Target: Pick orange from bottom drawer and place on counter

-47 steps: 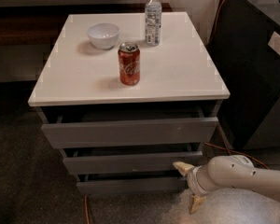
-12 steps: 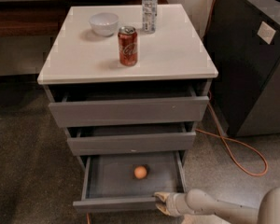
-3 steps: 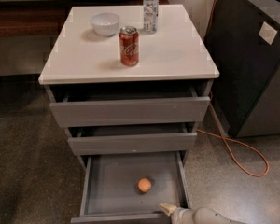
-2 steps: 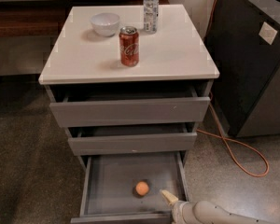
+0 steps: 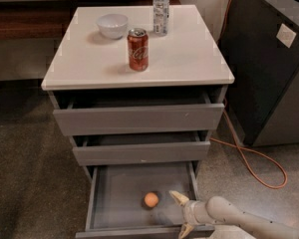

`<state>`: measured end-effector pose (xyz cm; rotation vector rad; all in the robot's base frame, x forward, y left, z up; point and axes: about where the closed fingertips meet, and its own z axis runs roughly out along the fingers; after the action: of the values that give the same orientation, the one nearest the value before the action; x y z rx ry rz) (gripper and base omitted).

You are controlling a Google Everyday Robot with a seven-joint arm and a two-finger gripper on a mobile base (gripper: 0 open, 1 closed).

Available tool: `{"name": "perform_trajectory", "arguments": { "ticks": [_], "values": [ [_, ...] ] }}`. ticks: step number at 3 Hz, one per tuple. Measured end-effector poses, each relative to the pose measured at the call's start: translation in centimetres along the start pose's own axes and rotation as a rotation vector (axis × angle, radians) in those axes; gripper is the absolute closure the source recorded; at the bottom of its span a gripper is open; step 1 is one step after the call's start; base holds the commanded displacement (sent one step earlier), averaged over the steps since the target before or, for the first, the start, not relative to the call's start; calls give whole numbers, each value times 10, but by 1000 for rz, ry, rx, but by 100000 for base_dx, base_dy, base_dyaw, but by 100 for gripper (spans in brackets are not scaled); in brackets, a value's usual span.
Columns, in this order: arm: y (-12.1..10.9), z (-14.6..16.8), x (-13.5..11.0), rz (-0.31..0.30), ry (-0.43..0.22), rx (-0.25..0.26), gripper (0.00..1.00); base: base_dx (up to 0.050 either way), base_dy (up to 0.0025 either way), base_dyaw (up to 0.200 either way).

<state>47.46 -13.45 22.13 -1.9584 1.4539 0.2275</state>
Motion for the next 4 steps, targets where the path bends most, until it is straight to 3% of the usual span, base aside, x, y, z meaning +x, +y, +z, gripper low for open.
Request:
{"name": "perform_trajectory", "arguments": {
  "ticks": [2,4],
  "values": [
    [-47,14,10,114,-167,-54,0,0,0,0],
    [-60,14,1,136,-237,-123,0,0,0,0]
  ]
}}
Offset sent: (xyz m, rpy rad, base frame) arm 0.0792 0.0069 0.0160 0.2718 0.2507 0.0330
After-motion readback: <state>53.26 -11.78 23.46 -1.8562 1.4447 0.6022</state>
